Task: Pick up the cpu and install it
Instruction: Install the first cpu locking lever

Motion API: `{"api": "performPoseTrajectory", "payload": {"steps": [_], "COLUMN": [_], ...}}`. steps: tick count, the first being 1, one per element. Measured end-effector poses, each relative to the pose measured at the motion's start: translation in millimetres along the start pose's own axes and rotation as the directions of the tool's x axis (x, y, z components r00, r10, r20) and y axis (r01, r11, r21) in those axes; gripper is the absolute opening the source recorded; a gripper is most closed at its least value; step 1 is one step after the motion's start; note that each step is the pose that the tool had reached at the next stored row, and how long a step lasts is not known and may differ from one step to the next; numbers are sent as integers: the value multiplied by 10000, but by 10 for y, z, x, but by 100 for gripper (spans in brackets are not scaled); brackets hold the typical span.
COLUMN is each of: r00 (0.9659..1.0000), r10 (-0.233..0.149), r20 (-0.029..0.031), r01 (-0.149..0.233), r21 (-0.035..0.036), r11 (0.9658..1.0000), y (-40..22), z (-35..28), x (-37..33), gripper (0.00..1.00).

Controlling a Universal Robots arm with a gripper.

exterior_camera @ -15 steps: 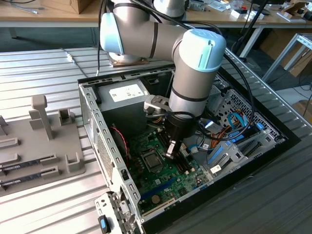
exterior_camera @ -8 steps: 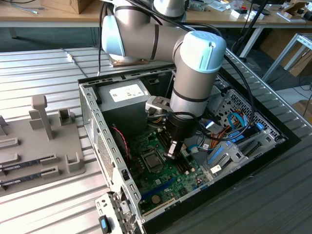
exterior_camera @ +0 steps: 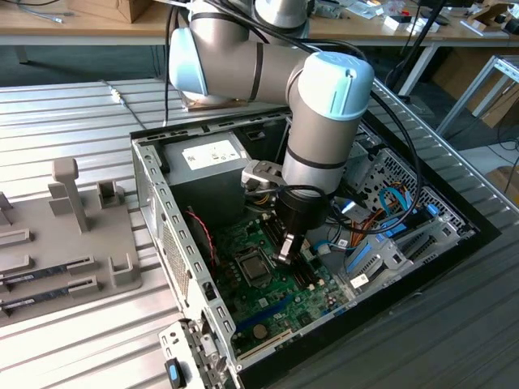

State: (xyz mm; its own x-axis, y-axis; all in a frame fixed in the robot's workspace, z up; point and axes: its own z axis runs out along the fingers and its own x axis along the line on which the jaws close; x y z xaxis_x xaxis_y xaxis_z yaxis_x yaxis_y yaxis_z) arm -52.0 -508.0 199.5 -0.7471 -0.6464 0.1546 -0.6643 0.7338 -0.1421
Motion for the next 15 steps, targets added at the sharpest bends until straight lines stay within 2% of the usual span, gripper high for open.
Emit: {"api": "performPoseTrajectory", "payload": {"steps": [15], "r00": [10000], "r10": [2], "r20": [-9], "r01": [-2], "r21": [0], "r11": [10000], "y": [-1], "z": [0], "x": [7], "gripper": [11]}}
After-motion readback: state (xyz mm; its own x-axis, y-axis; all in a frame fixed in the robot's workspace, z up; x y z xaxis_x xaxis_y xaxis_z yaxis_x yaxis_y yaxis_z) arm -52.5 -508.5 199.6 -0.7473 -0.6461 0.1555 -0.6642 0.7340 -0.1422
